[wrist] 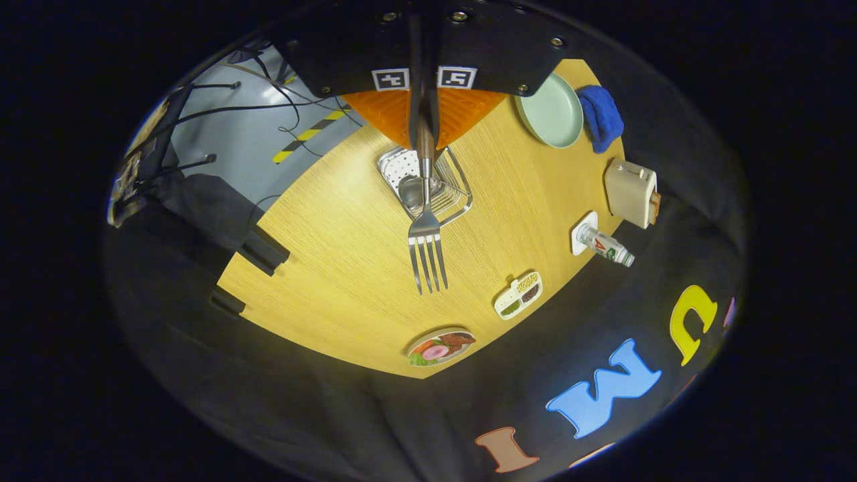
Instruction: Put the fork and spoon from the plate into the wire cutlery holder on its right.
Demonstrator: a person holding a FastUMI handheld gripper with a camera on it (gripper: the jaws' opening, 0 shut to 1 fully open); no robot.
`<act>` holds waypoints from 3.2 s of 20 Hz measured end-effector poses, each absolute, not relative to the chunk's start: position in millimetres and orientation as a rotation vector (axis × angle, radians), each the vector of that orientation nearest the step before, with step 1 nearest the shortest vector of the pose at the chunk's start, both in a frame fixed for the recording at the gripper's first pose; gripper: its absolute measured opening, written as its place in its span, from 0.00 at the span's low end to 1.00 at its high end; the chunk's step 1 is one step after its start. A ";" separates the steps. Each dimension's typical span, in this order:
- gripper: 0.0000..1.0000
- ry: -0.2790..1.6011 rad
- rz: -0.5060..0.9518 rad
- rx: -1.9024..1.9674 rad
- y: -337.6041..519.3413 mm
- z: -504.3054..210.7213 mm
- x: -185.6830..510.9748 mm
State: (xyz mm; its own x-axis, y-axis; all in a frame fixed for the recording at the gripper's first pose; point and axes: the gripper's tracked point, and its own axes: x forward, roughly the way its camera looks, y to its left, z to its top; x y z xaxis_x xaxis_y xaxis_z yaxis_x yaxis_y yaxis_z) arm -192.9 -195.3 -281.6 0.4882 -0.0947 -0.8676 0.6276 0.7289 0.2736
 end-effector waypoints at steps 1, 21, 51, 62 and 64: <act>0.01 0.991 -0.472 0.621 -194.9 -285.2 -193.7; 0.01 1.409 -0.353 0.651 -171.2 -324.3 -213.3; 0.57 1.346 -0.368 0.600 -210.0 -272.2 -171.4; 0.57 0.589 -0.422 0.458 -250.9 -144.0 -78.7; 0.57 0.476 -0.447 0.374 -258.4 -114.1 -75.6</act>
State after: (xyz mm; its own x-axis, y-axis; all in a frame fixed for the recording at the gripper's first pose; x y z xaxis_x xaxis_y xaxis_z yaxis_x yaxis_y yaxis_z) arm -75.6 -258.4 -114.1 0.7966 -0.3211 -0.5122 0.4911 0.8378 0.2386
